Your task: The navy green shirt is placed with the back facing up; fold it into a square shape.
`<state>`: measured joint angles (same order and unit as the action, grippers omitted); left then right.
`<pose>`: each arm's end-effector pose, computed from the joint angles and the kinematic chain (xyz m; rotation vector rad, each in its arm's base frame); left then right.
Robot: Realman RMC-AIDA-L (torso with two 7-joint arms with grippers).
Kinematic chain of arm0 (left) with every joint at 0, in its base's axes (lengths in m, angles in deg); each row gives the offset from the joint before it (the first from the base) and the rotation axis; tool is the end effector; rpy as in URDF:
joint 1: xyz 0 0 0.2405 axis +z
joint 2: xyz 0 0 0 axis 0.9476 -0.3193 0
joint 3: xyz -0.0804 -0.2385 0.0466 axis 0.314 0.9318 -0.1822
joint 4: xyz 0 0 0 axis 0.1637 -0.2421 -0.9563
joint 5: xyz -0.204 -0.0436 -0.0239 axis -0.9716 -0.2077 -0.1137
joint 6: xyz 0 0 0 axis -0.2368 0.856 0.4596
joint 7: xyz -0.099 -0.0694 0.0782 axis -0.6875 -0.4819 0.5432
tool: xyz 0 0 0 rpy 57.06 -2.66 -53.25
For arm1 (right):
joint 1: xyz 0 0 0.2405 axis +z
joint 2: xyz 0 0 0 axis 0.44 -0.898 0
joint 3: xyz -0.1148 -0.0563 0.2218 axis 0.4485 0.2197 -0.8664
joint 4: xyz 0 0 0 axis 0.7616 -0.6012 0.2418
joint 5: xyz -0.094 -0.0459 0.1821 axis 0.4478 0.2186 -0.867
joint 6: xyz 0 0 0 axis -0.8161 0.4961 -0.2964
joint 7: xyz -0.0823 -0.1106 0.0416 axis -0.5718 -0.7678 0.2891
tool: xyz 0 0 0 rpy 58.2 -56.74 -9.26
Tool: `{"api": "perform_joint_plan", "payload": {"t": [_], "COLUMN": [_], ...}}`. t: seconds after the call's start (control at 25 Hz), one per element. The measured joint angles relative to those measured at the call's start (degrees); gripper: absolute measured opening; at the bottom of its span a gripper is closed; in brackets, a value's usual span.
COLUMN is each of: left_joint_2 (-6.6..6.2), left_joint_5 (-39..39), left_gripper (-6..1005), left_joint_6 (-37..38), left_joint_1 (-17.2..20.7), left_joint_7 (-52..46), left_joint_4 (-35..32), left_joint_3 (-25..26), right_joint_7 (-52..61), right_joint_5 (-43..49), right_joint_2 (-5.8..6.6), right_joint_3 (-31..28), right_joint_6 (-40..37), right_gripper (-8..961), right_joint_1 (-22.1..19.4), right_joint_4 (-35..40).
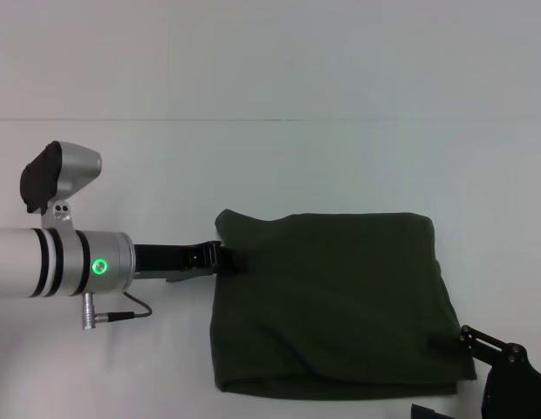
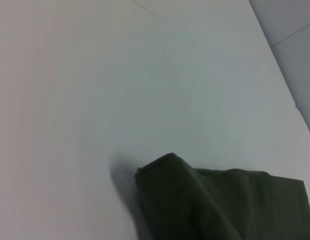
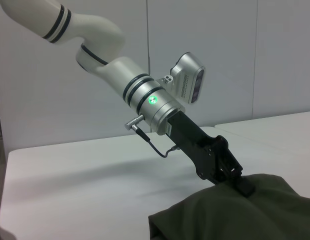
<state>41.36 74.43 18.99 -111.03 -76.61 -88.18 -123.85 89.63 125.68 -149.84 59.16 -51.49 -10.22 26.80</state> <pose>-0.2574 0.3711 -0.0646 -2.2509 -1.7908 -0.4838 0.3251 0.2177 -0.0220 -2.6564 0.2907 0.7989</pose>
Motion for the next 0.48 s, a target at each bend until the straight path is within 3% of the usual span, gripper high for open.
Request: {"api": "perform_joint_plan", "payload": {"t": [0.24, 0.48], "left_joint_2": [-0.44, -2.78], "left_joint_5": [-0.11, -0.13], "left_gripper": [94, 83], "left_joint_6": [-0.92, -2.18], "left_joint_1": [0.18, 1.16], "left_joint_7": [0.66, 0.97], "left_joint_4": [-0.11, -0.24], "left_joint_3": [0.78, 3.06], "right_joint_7": [0.0, 0.51], "right_joint_5": [-0.11, -0.23], "right_joint_2": [0.0, 0.0], "right_joint_3": [-0.16, -0.4], "right_joint_6": [-0.08, -0.09], "right_gripper": [935, 935], "right_joint_1": [0.22, 0.64], "right_joint_4": [0.0, 0.0]}}
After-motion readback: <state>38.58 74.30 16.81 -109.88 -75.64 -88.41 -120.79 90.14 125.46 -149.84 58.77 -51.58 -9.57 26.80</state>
